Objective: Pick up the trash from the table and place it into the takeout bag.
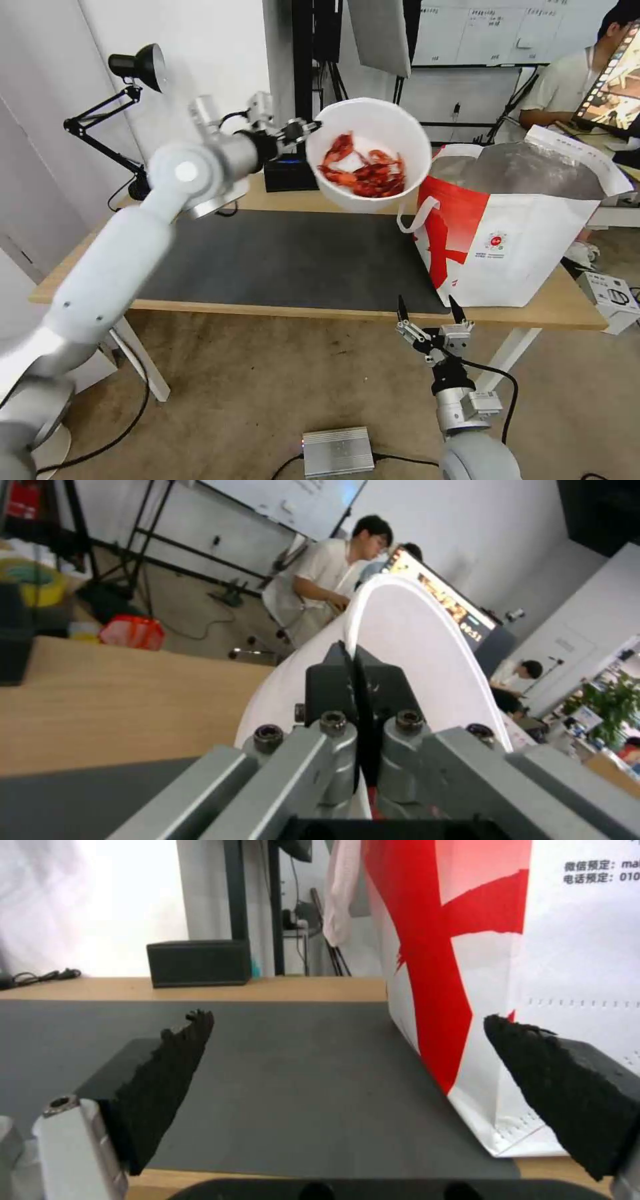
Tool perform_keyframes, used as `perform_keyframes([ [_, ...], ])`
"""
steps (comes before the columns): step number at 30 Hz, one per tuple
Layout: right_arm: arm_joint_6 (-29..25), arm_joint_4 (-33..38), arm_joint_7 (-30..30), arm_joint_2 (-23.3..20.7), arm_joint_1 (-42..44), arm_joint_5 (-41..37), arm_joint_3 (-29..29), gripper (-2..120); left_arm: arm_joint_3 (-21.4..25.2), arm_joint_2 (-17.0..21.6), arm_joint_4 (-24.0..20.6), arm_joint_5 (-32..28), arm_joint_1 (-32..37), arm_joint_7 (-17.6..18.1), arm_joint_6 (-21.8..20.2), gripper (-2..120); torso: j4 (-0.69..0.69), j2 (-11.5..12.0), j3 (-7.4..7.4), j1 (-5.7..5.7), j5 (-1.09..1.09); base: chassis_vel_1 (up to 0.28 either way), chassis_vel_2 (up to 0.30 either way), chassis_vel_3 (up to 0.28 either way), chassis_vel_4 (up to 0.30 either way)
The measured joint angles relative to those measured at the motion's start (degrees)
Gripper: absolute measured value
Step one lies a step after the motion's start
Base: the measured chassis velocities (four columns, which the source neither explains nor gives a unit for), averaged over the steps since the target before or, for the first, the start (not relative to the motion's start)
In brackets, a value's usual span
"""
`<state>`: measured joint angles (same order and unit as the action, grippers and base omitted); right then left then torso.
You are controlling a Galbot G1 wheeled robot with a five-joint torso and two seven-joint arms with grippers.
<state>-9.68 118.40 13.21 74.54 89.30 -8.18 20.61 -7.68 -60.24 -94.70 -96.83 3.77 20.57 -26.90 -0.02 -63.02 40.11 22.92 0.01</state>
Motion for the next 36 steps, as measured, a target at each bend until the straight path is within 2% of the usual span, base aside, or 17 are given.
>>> perform_keyframes([
  [7, 0.0, 0.0, 0.0, 0.0, 0.0, 0.0, 0.0, 100, -1.7, -2.3, 3.1, 0.1, -4.7, 0.0, 0.0, 0, 0.02, 0.0, -0.01, 0.0, -0.01, 0.0, 0.0, 0.0, 0.0],
  [15, 0.0, 0.0, 0.0, 0.0, 0.0, 0.0, 0.0, 100, -2.9, -4.5, 4.0, -0.5, -7.9, 0.2, 0.1, 0, 0.02, 0.0, -0.01, 0.0, -0.01, 0.0, 0.0, 0.0, 0.0],
  [17, 0.0, 0.0, 0.0, 0.0, 0.0, 0.0, 0.0, 100, -3.5, -6.7, 4.6, -0.6, -8.8, 0.5, 0.1, 0, 0.02, 0.0, -0.01, 0.0, 0.0, 0.0, 0.0, 0.0, 0.0],
  [27, 0.0, 0.0, 0.0, 0.0, 0.0, 0.0, 0.0, 100, -5.0, -12.4, 7.1, 1.4, -9.0, 0.6, 0.3, 0, 0.01, 0.0, 0.0, 0.0, 0.0, 0.0, 0.0, 0.0, 0.0],
  [36, 0.0, 0.0, 0.0, 0.0, 0.0, 0.0, 0.0, 100, -5.4, -16.1, 10.0, 3.3, -9.4, 0.3, 0.3, 0, 0.01, 0.0, -0.01, 0.0, -0.01, 0.0, 0.0, 0.0, 0.0],
])
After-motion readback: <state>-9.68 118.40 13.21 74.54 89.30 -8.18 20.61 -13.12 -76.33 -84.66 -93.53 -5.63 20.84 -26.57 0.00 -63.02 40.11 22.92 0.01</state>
